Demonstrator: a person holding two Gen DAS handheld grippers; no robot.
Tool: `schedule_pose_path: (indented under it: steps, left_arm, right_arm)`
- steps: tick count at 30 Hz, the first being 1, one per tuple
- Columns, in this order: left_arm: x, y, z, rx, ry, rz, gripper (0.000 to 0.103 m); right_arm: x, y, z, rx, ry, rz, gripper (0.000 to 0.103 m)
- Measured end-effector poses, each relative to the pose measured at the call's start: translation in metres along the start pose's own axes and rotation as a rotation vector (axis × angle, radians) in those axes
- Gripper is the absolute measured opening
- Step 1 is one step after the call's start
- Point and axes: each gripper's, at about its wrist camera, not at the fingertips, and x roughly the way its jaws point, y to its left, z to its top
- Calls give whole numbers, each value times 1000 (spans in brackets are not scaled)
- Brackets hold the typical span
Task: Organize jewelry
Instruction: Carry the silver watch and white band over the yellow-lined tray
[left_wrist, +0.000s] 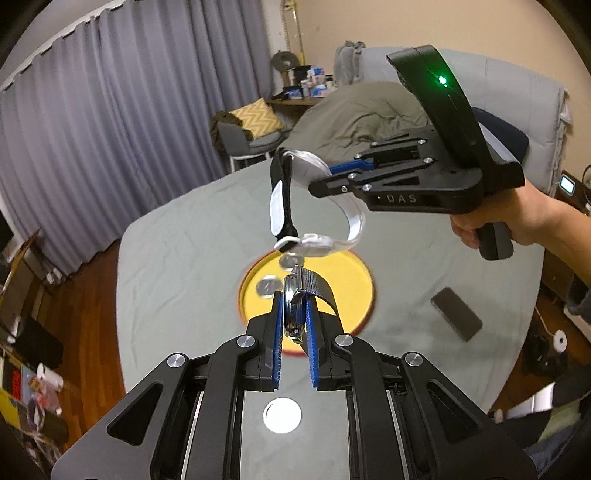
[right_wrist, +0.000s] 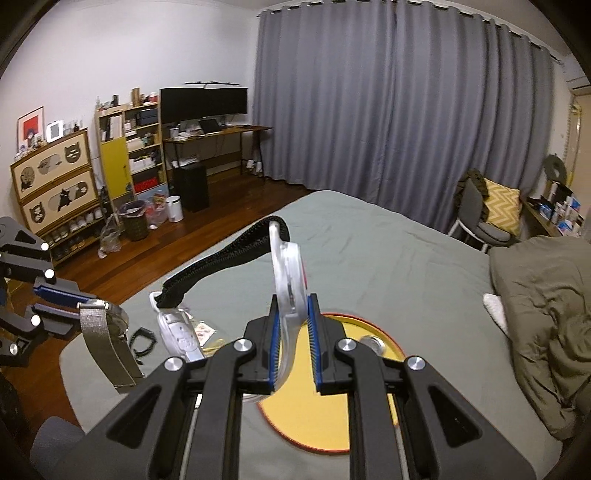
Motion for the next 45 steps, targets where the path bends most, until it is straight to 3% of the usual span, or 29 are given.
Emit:
schedule_pose_path:
  steps: [9,19,26,34,45]
  left_arm:
    - [54,-13,38,43,-1,-28,11]
    - [148,-14,52,41,27,-68,11]
    - [222,-11,44,20,66,-85,11]
    - [300,-16,21,36,137,-105,11]
    - [368,-18,1,35,201,-95,11]
  right_arm:
    - [14,-56,-15,56,26,-61,13]
    - [69,-115,-67,114,119,-102,13]
    - [123,-146,-108,159,206,-126,13]
    - [177,-156,-147,168,302,-136,13]
    - [229,-163,-179,165,442,-166,13]
